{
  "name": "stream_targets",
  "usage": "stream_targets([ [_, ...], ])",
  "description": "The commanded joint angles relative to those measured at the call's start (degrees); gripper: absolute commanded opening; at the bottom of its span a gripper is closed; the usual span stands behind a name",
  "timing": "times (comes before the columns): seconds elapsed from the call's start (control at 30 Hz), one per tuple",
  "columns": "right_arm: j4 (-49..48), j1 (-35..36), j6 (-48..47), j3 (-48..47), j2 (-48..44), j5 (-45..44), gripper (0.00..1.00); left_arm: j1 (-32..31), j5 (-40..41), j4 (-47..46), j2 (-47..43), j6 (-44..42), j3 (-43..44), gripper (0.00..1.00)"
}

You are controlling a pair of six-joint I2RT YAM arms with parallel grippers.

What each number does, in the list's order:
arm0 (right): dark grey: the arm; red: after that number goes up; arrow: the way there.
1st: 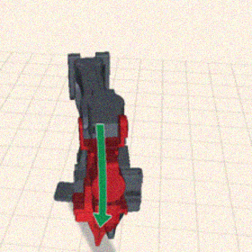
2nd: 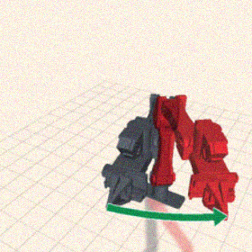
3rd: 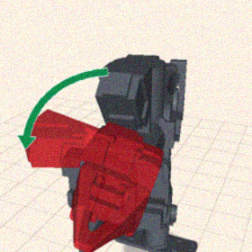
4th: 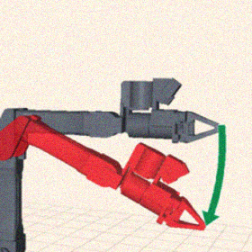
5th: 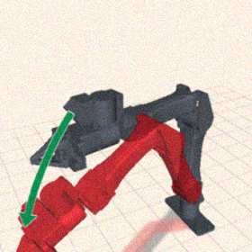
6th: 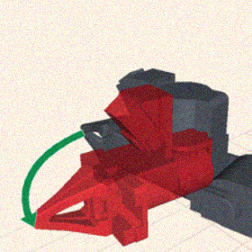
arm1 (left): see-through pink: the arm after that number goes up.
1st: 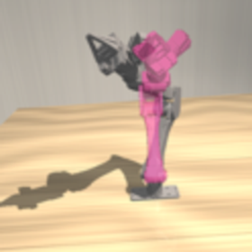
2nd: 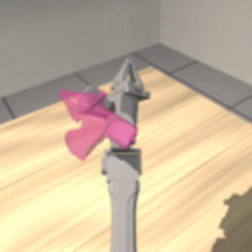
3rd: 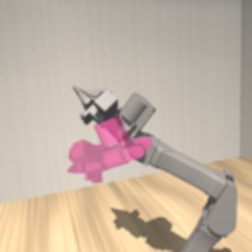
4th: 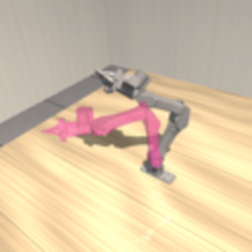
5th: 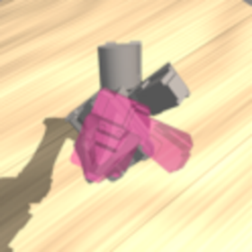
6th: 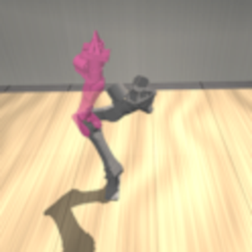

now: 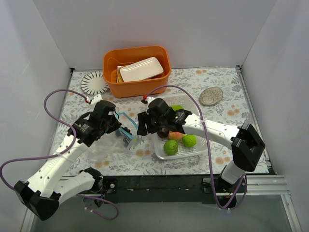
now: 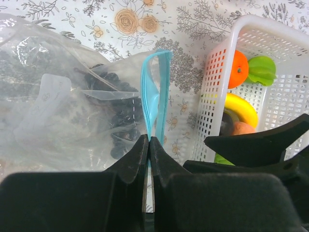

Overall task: Place the food in the zip-top bag and seal the zipper
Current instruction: Place the fake fruit in the zipper food storage bag, then adjust the zipper food storage bag at the center of the board.

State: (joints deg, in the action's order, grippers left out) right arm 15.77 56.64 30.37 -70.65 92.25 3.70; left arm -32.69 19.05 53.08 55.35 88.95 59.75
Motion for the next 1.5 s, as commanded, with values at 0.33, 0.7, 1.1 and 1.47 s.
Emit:
stream_targets([
  [0.33,-0.12,-0.04,4.61,-10.90,11.81,4.21,0.69,0.34,3.45,2.47,-3.41,-0.18,5.55,0.00],
  [0.7,-4.15,-2.15,6.36,-10.92,11.83,4.65,0.69,0.26,4.15,4.83,-4.73,-0.79,7.49,0.00],
  [1.1,-7.07,-5.40,6.63,-8.01,8.57,4.47,0.70,0.26,3.71,3.96,-6.31,-1.41,7.23,0.00],
  [1.47,-6.37,-5.49,6.89,-8.71,10.67,6.93,0.70,0.34,3.36,2.47,-6.57,-1.41,7.14,0.00],
])
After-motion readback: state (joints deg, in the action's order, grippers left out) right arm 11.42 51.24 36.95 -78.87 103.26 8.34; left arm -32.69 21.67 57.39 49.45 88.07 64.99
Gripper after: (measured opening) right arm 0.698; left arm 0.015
